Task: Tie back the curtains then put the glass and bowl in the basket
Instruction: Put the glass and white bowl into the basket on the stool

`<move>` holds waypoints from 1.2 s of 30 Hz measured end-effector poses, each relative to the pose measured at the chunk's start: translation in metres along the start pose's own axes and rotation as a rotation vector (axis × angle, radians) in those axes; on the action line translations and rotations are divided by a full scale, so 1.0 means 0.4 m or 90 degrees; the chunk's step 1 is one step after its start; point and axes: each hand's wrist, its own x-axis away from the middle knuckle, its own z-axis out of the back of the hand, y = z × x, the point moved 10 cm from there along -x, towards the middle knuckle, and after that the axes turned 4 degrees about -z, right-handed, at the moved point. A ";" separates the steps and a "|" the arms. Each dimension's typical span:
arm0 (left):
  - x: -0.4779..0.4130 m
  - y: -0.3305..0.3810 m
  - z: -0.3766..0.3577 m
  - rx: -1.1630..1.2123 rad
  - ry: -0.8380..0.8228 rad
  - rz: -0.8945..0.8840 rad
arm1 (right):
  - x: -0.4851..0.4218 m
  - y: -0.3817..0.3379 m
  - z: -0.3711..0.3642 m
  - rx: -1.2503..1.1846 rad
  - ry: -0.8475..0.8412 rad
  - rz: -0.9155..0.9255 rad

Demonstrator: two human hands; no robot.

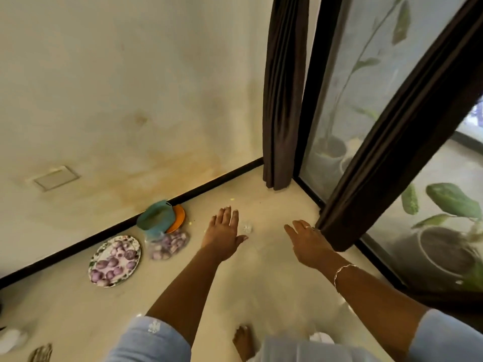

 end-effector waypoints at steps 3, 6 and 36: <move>-0.071 -0.077 -0.004 0.027 -0.008 0.007 | -0.095 -0.022 -0.002 -0.015 -0.032 -0.029; -0.138 -0.106 -0.020 0.048 -0.031 0.001 | -0.163 -0.018 0.001 -0.022 -0.046 -0.039; -0.928 -0.377 -0.582 0.505 -0.167 0.198 | -1.032 -0.009 -0.498 -0.053 -0.226 0.004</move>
